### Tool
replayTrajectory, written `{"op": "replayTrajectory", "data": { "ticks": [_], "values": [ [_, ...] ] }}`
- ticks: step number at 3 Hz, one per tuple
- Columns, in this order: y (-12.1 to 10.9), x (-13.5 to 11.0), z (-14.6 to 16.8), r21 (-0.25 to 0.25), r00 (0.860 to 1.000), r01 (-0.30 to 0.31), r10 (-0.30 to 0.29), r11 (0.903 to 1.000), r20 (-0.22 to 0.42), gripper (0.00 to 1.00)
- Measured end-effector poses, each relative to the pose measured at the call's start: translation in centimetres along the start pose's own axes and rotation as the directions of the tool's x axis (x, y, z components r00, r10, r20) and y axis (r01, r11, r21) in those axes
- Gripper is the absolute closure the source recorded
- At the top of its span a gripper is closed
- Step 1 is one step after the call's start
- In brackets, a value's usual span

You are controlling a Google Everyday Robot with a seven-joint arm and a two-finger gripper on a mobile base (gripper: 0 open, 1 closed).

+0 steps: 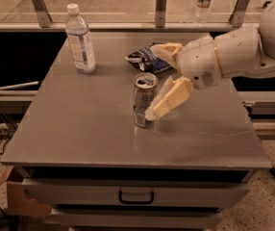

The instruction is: Move redbull can near blue plastic bottle

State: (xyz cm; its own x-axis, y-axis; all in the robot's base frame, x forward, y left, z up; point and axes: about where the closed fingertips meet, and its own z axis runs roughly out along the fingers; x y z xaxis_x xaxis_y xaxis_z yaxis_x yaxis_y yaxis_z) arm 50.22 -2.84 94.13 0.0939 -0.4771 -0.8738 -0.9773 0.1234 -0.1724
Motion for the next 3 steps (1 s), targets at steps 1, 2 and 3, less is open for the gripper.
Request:
{"op": "replayTrajectory", "data": {
  "ticks": [1, 2, 3],
  "values": [
    [0.1, 1.3, 0.8, -0.013, 0.999, -0.022, 0.023, 0.9997, 0.042, 0.00],
    [0.3, 2.6, 1.7, -0.016, 0.992, -0.055, 0.056, 0.9984, 0.109, 0.00],
    [0.4, 3.3, 2.8, -0.020, 0.983, -0.076, 0.078, 0.9969, 0.164, 0.03]
  ]
}}
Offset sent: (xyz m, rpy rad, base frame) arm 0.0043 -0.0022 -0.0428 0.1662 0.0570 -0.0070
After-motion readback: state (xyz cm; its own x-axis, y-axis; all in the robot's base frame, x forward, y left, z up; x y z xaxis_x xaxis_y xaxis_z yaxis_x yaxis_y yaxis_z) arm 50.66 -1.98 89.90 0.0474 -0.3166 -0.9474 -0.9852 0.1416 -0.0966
